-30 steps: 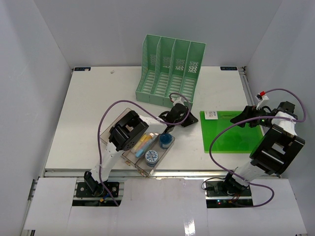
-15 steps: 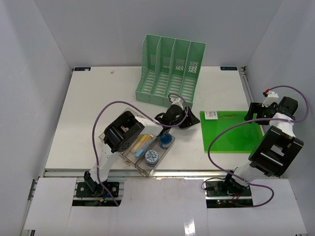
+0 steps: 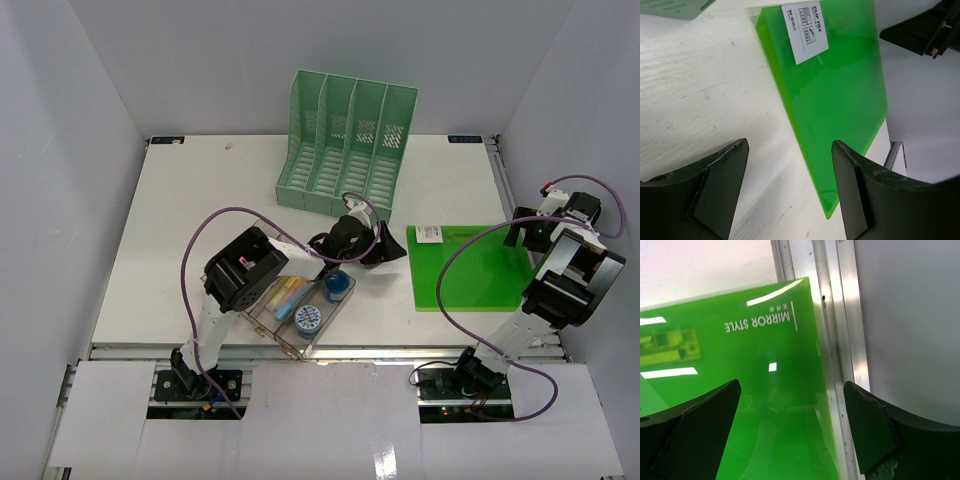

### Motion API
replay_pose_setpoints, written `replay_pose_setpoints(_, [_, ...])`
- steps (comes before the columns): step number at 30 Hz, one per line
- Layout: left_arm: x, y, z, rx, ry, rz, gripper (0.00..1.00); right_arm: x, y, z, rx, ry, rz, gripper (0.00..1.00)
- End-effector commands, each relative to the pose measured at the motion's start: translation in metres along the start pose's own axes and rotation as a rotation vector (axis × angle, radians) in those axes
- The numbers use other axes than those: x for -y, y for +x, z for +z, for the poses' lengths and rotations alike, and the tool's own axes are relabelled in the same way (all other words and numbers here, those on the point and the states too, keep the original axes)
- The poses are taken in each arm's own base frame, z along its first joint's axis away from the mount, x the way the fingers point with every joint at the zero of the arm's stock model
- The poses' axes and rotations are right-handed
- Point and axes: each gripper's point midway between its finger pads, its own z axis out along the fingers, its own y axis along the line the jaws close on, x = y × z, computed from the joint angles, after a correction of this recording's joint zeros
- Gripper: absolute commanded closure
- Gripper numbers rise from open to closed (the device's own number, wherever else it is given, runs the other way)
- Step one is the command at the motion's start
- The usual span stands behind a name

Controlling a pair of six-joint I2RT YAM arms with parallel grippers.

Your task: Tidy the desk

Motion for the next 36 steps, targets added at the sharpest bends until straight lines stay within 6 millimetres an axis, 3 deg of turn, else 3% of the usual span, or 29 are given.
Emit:
replay_pose_setpoints(1, [0.035, -0.016, -0.013, 0.017, 0.110, 0.046, 0.22, 0.003, -0.017, 0.004, 0.008, -0.033, 0.041, 0.10])
replay_pose_setpoints(6, [0.039, -0.015, -0.016, 0.011, 0.130, 0.059, 0.21, 0.000, -0.013, 0.010, -0.047, -0.081, 0.053, 0.10])
replay_pose_setpoints(14, [0.040, -0.016, -0.019, 0.011, 0.132, 0.065, 0.21, -0.014, 0.009, 0.010, -0.144, -0.168, 0.059, 0.10])
replay_pose_setpoints(23, [0.040, -0.015, -0.021, 0.013, 0.133, 0.065, 0.21, -0.006, 0.023, 0.011, -0.203, -0.138, 0.034, 0.10])
replay_pose_setpoints(28, [0.039, -0.014, -0.024, 0.011, 0.131, 0.066, 0.21, -0.007, 0.023, 0.011, -0.218, -0.166, 0.010, 0.09])
replay_pose_setpoints(33, [0.039, -0.012, -0.022, 0.003, 0.138, 0.063, 0.21, -0.018, 0.016, 0.003, -0.201, -0.243, -0.033, 0.00])
replay_pose_setpoints(36, [0.038, -0.010, -0.020, -0.003, 0.142, 0.056, 0.21, -0.020, 0.014, -0.001, -0.194, -0.258, -0.062, 0.09])
